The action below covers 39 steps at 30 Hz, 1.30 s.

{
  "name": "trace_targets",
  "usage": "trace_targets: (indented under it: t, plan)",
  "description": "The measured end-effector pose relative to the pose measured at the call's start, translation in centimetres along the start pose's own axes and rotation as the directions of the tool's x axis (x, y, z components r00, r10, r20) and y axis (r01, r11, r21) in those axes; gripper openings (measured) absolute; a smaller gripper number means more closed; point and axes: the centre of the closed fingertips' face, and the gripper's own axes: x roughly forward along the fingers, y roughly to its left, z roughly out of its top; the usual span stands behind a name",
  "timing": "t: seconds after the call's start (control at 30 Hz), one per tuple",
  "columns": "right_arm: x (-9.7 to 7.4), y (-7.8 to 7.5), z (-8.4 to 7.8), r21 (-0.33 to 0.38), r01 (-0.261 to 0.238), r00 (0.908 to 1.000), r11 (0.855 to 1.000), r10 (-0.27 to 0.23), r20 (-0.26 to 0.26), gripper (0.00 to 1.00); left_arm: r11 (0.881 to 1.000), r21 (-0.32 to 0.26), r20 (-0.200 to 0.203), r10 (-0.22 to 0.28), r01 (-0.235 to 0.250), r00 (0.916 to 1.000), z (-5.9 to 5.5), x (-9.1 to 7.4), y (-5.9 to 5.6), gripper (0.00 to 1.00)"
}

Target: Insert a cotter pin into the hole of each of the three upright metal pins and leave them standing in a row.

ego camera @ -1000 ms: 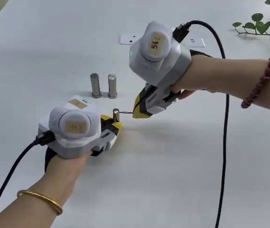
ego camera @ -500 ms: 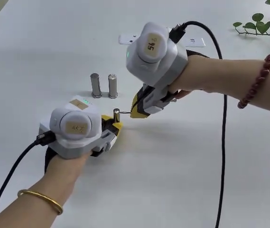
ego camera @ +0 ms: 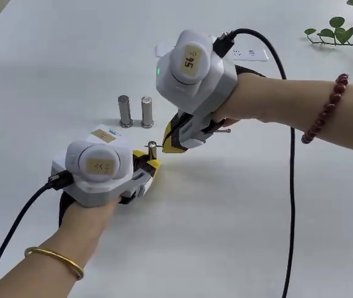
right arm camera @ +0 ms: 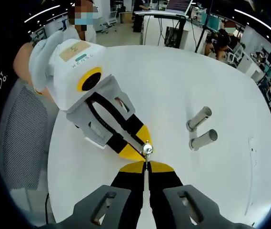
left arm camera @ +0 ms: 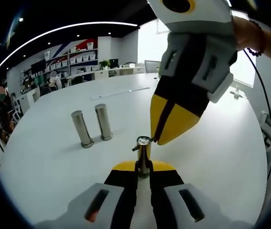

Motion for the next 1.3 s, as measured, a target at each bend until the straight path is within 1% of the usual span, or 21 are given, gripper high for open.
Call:
trace_targets:
  t: [0.07,0.17,0.23,0.3,0.33,0.47,0.63,0.7,0.8,1.0,1.3]
  plan:
    - [0.1,0.0,0.3,-0.010,0.001,0.9999,1.000,-0.001,0.012,0.00,1.000,0.004,-0.002,0.000,0.000,1.0000,0.0,0.0,0.0,0.05]
    - [0.2,0.0,0.5,-0.004,0.003,0.9997,1.000,-0.003,0.025,0.00,1.000,0.006,-0.002,0.001,-0.001,1.0000,0.0,0.0,0.0,0.05]
    - [0.2,-0.1,0.7,0.029,0.002,0.9990,1.000,-0.003,0.044,0.00,1.000,0.012,-0.003,0.001,-0.001,1.0000,0.0,0.0,0.0,0.05]
    - [0.1,-0.4,0.9,0.062,0.005,0.9983,0.998,-0.009,0.058,0.05,1.000,0.013,-0.004,0.001,-0.001,1.0000,0.0,0.1,0.0,0.05]
    - [0.1,-0.4,0.9,0.061,0.004,0.9983,0.998,-0.008,0.059,0.07,1.000,0.013,-0.004,0.001,-0.001,1.0000,0.0,0.1,0.0,0.05]
    - [-0.5,-0.6,0.6,0.057,0.020,0.9981,0.998,-0.023,0.056,0.09,1.000,0.013,-0.004,0.003,-0.003,1.0000,0.0,0.1,0.0,0.05]
    - [-0.8,-0.5,-0.3,0.049,0.024,0.9992,0.999,-0.026,0.030,0.05,1.000,0.010,-0.002,0.004,-0.004,1.0000,0.0,0.1,0.1,0.05]
    - [-0.7,-0.5,-0.5,0.051,0.021,0.9995,0.999,-0.022,0.023,0.04,1.000,0.010,-0.001,0.005,-0.005,1.0000,0.0,0.1,0.1,0.05]
    - [-0.6,-0.6,-0.4,0.051,0.015,0.9996,0.999,-0.016,0.024,0.00,1.000,0.008,-0.001,0.004,-0.004,1.0000,0.0,0.1,0.1,0.05]
    - [-0.4,-0.3,-0.1,0.068,0.012,0.9992,0.998,-0.014,0.037,0.00,1.000,0.013,-0.004,0.002,-0.001,1.0000,0.0,0.2,0.1,0.05]
    - [-0.2,-0.2,0.4,0.065,0.009,0.9988,0.998,-0.012,0.047,0.00,1.000,0.011,-0.004,0.001,0.000,1.0000,0.0,0.2,0.1,0.05]
